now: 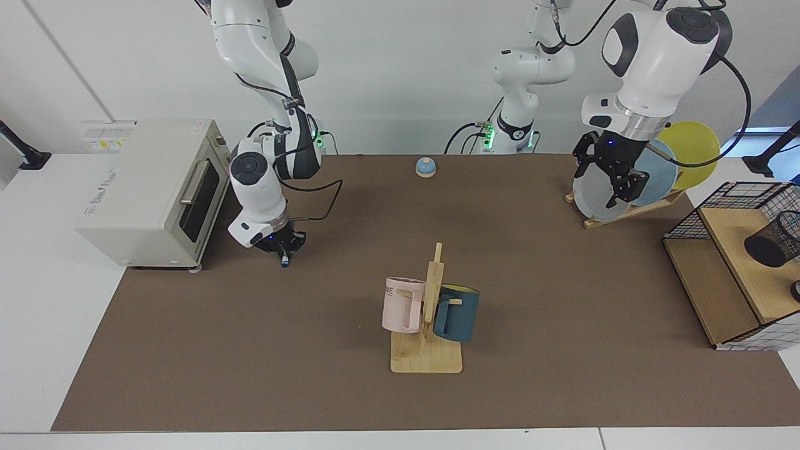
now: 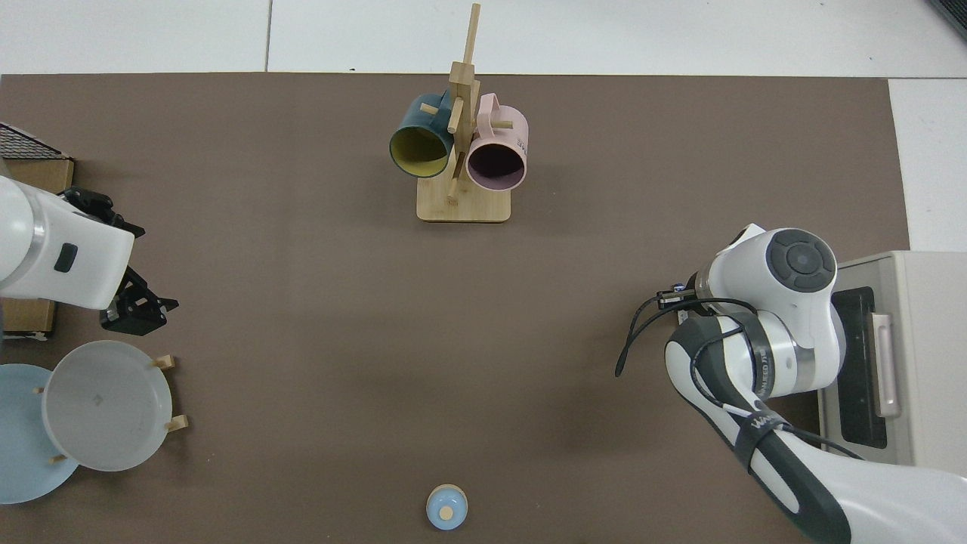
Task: Put markers into pen holder
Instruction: 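Close the right gripper around the blue marker, then lift the marker with the right gripper while the left gripper approaches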
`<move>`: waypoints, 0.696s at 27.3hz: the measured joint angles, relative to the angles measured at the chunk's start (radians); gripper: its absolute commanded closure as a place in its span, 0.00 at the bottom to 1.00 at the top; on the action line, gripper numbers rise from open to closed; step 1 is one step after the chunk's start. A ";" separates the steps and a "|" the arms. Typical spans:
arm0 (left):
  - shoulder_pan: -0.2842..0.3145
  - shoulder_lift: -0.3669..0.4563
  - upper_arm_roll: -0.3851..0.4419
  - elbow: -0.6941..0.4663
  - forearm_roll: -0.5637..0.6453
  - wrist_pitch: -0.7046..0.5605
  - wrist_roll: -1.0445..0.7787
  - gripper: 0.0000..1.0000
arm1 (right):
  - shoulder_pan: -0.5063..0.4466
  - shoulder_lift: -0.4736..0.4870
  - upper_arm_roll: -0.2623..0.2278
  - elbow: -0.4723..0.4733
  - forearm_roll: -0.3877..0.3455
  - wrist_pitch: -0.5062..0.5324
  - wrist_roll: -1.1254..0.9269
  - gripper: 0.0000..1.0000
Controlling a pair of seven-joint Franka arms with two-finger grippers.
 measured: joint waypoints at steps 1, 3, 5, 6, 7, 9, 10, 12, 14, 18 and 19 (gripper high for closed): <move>-0.001 0.001 -0.001 -0.001 0.003 0.014 0.038 0.00 | 0.000 0.000 0.000 0.001 0.000 0.000 0.000 1.00; -0.005 0.002 -0.004 -0.004 0.005 0.038 0.108 0.00 | 0.001 0.000 0.000 0.006 0.000 0.000 0.000 1.00; -0.009 0.004 -0.008 -0.009 0.007 0.056 0.156 0.00 | 0.001 0.000 0.000 0.020 0.003 -0.007 0.003 1.00; -0.010 0.005 -0.009 -0.010 0.008 0.059 0.171 0.00 | 0.001 0.000 0.000 0.030 0.009 -0.017 0.011 1.00; -0.012 0.006 -0.011 -0.011 0.010 0.062 0.188 0.00 | 0.001 0.000 0.000 0.049 0.019 -0.038 0.026 1.00; -0.021 0.008 -0.012 -0.013 0.021 0.064 0.249 0.00 | 0.003 0.000 0.000 0.103 0.049 -0.104 0.071 1.00; -0.026 0.009 -0.012 -0.013 0.024 0.064 0.272 0.00 | 0.005 0.000 0.000 0.129 0.059 -0.133 0.094 1.00; -0.036 0.009 -0.013 -0.015 0.029 0.064 0.299 0.00 | 0.014 -0.001 0.000 0.180 0.075 -0.183 0.139 1.00; -0.044 0.008 -0.014 -0.019 0.032 0.062 0.307 0.00 | 0.028 -0.002 0.000 0.226 0.088 -0.220 0.191 1.00; -0.048 0.008 -0.017 -0.034 0.033 0.062 0.316 0.00 | 0.069 -0.003 0.002 0.294 0.122 -0.261 0.309 1.00; -0.049 0.008 -0.018 -0.037 0.033 0.062 0.322 0.00 | 0.080 -0.003 0.002 0.310 0.134 -0.272 0.343 1.00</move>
